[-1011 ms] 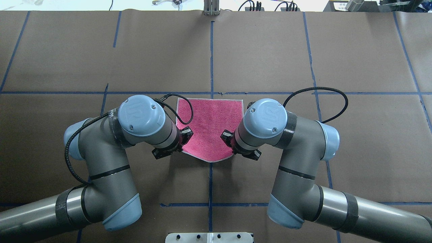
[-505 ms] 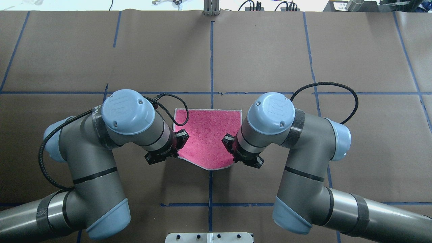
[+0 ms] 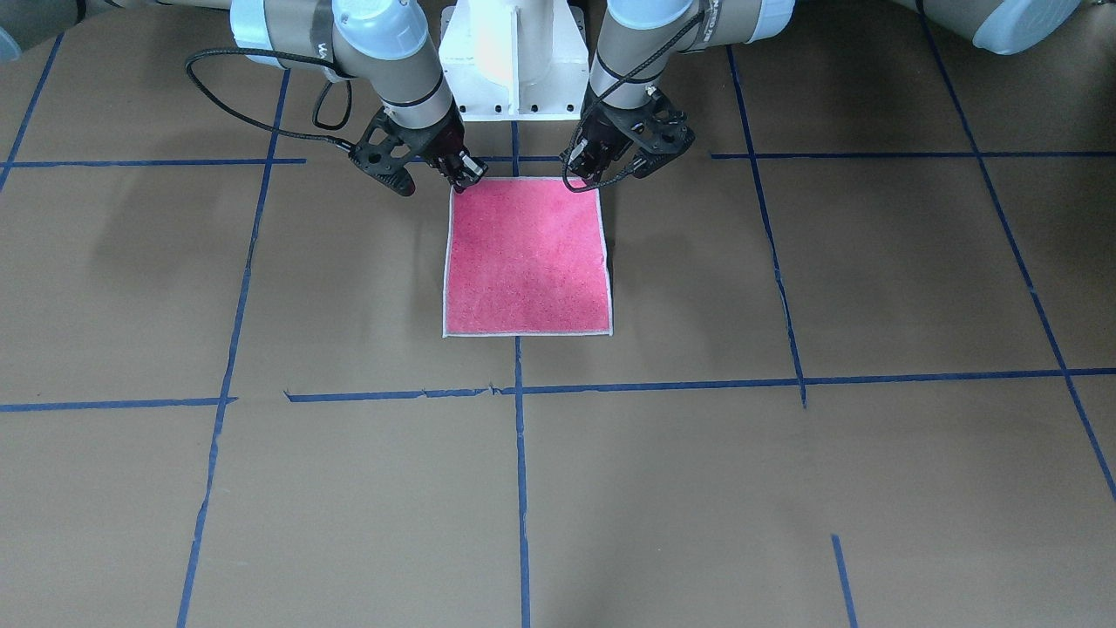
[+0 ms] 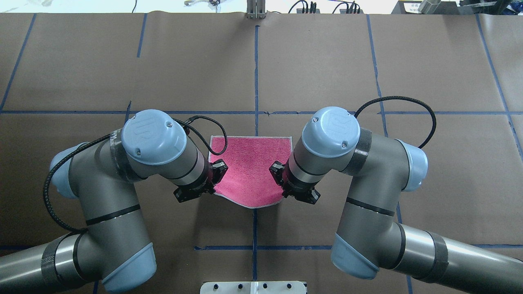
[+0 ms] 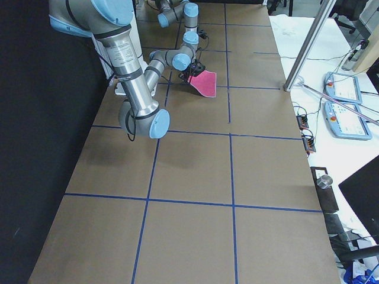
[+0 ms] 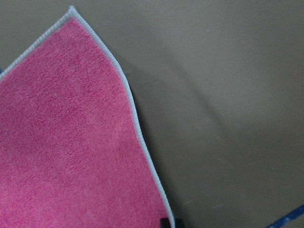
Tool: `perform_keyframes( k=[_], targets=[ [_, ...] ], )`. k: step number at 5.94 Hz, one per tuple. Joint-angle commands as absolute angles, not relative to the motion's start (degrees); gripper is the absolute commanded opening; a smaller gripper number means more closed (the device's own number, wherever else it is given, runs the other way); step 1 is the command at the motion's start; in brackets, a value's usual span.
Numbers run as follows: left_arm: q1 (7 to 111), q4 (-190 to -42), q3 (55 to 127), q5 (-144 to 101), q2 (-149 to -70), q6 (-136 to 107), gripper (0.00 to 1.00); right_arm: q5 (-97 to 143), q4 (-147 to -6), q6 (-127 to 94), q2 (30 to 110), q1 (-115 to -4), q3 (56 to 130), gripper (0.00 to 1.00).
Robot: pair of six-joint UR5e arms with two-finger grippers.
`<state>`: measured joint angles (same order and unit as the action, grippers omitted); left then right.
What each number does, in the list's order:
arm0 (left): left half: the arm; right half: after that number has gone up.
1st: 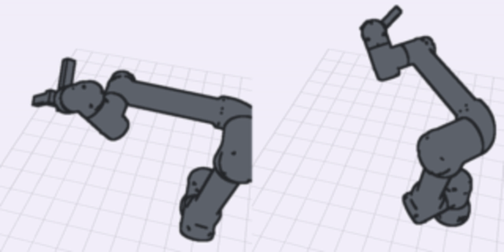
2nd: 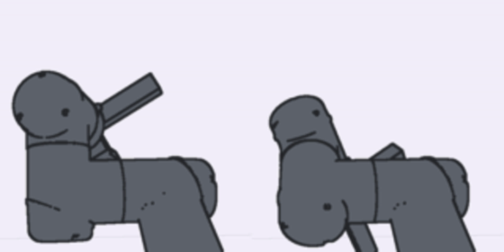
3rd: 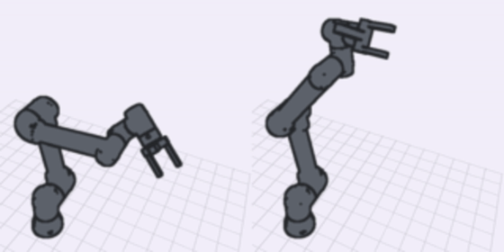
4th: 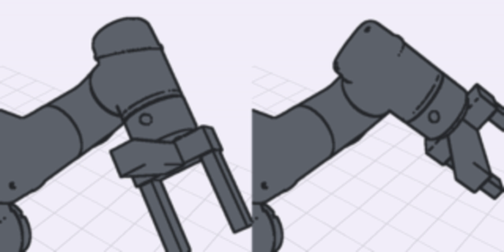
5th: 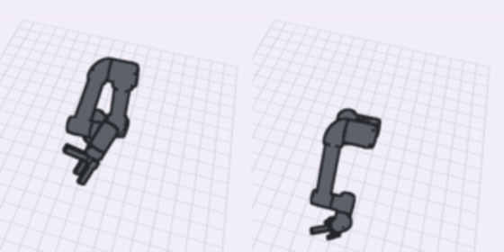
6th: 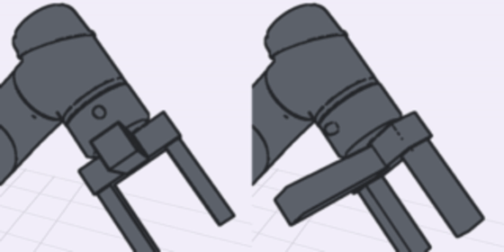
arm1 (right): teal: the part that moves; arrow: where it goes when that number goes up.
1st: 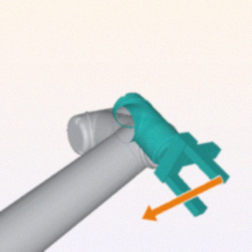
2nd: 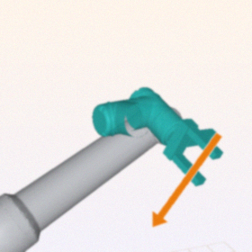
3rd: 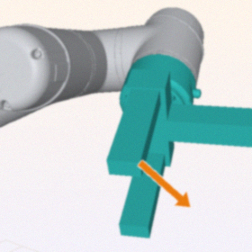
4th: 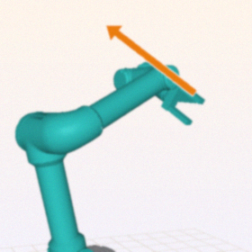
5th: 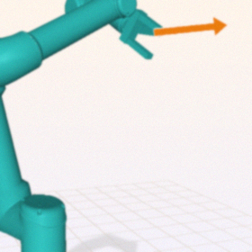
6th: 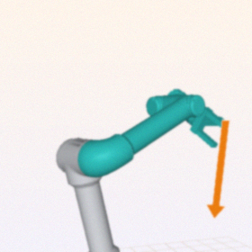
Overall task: Fold towel twice with both arms
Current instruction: 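Lift the near corners with both grippers and carry them away from the robot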
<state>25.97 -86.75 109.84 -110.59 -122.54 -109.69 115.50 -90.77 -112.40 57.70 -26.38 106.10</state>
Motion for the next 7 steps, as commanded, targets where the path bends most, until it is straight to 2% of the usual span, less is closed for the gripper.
perform_keyframes(
  k=[1,3,6,7],
  targets=[
    [26.8,-87.45,109.34,-110.48,-122.87,-109.6,0.0,116.62,-90.62,-111.98,57.4,-29.25,104.95,0.0],
    [28.3,-88.67,107.59,-110.57,-122.96,-109.16,0.0,118.21,-90.53,-112.06,57.3,-30.58,102.93,0.0],
    [29.09,-94.82,101.27,-110.57,-123.4,-109.77,0.0,118.39,-89.48,-112.15,57.13,-31.2,99.86,0.04],
    [29.09,-95.18,99.42,-110.65,-124.09,-109.86,0.0,118.48,-87.56,-112.5,56.08,-31.11,96.97,0.07]
  ],
)
